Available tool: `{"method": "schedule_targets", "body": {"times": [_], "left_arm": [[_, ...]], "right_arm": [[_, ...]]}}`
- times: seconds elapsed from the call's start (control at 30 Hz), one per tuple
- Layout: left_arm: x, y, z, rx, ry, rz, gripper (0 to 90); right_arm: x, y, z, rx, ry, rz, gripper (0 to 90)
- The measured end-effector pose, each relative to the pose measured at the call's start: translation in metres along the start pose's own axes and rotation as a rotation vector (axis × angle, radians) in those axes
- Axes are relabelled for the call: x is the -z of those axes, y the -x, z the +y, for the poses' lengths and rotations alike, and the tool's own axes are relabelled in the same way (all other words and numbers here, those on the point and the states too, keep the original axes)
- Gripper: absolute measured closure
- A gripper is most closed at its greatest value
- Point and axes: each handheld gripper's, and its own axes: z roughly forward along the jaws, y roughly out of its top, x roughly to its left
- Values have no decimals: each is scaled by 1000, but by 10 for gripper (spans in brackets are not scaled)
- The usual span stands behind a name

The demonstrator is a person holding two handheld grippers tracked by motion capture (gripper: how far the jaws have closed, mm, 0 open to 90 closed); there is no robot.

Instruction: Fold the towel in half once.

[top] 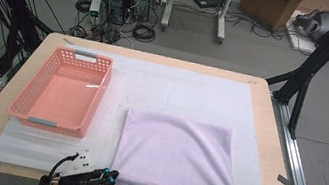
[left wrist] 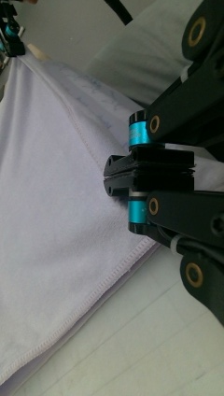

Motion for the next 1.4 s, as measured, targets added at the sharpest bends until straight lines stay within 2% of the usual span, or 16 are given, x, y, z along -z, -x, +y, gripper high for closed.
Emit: {"method": "schedule_targets", "body": {"times": [0.07, 0.13, 0.17, 0.23, 0.3, 0.43, 0.53, 0.7, 0.97, 1.07, 1.13, 1.17, 1.23, 1.3, 1.33, 1.4], "left_arm": [[-4, -2, -1, -3, 5, 22, 839], [-8, -8, 2, 30, 32, 38, 634], [-9, -11, 4, 27, 55, 49, 589], [-11, -17, 9, 27, 96, 72, 502], [-12, -24, 13, 27, 121, 77, 468], [-13, -39, 23, 50, 168, 92, 453], [-17, -50, 31, 57, 181, 113, 453], [-30, -64, 40, 78, 176, 123, 453], [-50, -89, 52, 106, 159, 139, 490], [-56, -96, 57, 112, 154, 143, 502], [-60, -100, 58, 109, 146, 153, 510], [-61, -101, 59, 108, 140, 160, 510], [-63, -103, 59, 110, 135, 163, 510], [-64, -104, 60, 115, 128, 169, 508], [-65, -105, 59, 118, 128, 174, 500], [-66, -106, 59, 128, 120, 175, 483]], "right_arm": [[1, -1, -1, 13, 2, 2, 825], [0, -1, 1, -2, 35, -22, 676], [0, 1, 3, -15, 61, -24, 648], [-1, 3, 7, -16, 98, -40, 634], [-4, 7, 12, -21, 129, -70, 632], [-11, 18, 21, -33, 173, -120, 641], [-16, 26, 27, -28, 176, -152, 672], [-39, 43, 46, -6, 124, -189, 749], [-101, 75, 91, 14, 55, -201, 813], [-122, 86, 100, 20, 11, -242, 827], [-131, 96, 101, 11, -15, -285, 831], [-132, 102, 100, -14, 8, -289, 835], [-131, 111, 100, -28, 12, -365, 847], [-129, 117, 99, -55, 28, -380, 875], [-129, 118, 99, -51, 28, -402, 874], [-128, 118, 100, -67, 31, -416, 819]]}}
